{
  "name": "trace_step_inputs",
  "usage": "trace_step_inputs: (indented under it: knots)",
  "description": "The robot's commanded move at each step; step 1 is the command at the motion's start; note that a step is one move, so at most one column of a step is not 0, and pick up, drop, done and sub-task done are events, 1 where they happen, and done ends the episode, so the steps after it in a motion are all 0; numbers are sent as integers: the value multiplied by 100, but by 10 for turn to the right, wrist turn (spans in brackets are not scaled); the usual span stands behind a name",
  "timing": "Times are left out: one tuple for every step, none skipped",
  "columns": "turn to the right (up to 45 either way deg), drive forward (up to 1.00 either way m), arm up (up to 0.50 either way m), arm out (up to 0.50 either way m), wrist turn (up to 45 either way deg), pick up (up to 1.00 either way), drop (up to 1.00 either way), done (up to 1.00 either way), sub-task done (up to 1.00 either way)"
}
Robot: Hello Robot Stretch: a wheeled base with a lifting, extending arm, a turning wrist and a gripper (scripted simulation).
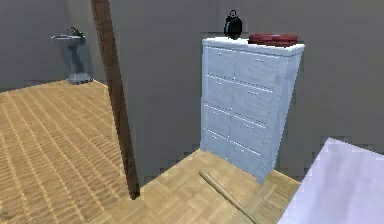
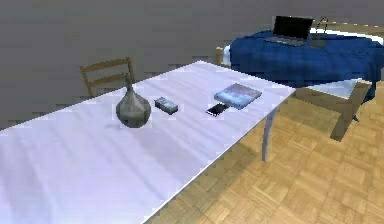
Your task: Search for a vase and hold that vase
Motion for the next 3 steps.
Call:
trace_step_inputs:
  knots:
    - [-120,0,0,0,0,0,0,0,0]
    - [450,0,0,0,0,0,0,0,0]
    - [450,0,0,0,0,0,0,0,0]
